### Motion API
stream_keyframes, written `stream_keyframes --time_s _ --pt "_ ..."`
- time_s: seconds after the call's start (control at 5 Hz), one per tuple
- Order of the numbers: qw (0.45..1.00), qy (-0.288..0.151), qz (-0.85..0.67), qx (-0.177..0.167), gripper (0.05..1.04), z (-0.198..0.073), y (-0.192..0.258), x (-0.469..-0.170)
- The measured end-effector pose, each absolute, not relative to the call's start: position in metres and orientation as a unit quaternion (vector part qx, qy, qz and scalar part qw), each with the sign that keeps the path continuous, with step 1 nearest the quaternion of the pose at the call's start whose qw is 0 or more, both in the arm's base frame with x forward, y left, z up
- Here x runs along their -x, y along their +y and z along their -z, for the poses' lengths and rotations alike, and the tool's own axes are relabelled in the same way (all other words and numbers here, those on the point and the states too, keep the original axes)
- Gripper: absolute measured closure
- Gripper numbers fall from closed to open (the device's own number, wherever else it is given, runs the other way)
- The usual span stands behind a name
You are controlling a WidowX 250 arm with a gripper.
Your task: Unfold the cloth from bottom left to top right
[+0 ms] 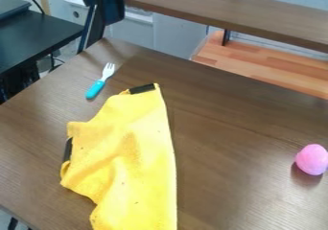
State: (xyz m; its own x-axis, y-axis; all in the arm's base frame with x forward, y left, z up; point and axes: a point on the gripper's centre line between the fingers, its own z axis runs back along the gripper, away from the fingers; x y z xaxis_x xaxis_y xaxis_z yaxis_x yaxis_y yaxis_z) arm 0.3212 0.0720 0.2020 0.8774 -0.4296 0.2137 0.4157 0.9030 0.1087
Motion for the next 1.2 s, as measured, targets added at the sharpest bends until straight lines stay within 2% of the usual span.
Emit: stream_keyframes --time_s 0.2,0.4,0.8,1.0,1.2 --pt "0.970 -0.103 0.218 -0.019 0.083 -0.192 0.071 -0.322" --pt "0.981 -0.095 0.165 0.025 0.083 -0.184 0.099 -0.304" --pt "0.989 -0.100 0.092 0.058 0.083 -0.157 0.138 -0.276" --pt "0.992 -0.095 0.055 0.057 0.083 -0.128 0.151 -0.258" --pt "0.993 -0.098 0.045 0.038 0.083 -0.098 0.168 -0.246"
